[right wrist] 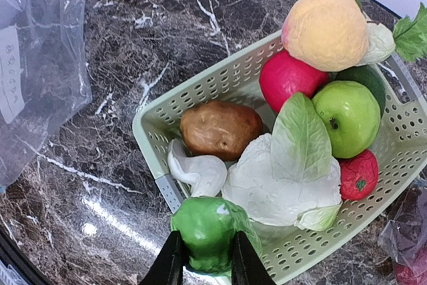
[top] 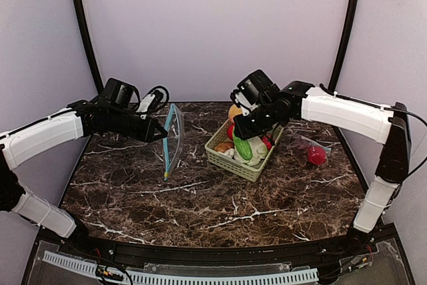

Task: Place the food in the zip-top bag and seal the zipper
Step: Pick up the fake vegetable from the bin, then place the fake vegetable in the zipper food storage bag.

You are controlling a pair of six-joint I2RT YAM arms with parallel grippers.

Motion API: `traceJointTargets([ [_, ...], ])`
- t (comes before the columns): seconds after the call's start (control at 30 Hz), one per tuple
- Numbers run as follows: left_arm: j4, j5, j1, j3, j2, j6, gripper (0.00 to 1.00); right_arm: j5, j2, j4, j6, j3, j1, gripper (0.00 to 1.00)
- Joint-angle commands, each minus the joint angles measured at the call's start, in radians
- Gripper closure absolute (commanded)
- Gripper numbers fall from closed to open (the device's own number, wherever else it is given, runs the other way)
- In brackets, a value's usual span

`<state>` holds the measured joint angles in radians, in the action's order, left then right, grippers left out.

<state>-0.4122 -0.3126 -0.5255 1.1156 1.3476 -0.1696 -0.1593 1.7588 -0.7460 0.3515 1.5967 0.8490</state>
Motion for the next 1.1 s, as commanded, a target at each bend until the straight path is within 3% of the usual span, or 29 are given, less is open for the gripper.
traceJointTargets([
  [0.0,0.016,-0.048,0.005,-0.017,-0.024,-0.009,0.99,0.066,-0.1,0.16,-0.012,-0.059,-0.013,0.79],
  [0.17,0.031,-0.123,0.005,-0.017,-0.021,-0.009,0.99,0.152,-0.189,0.288,-0.043,-0.094,0.016,0.78],
  [0.6,0.052,-0.23,0.005,-0.02,0.011,-0.031,0.99,0.198,-0.267,0.675,-0.18,-0.117,0.261,0.73],
  [1.07,0.062,-0.254,0.005,-0.024,0.016,-0.038,0.99,0.122,-0.124,0.686,-0.208,-0.053,0.309,0.74],
])
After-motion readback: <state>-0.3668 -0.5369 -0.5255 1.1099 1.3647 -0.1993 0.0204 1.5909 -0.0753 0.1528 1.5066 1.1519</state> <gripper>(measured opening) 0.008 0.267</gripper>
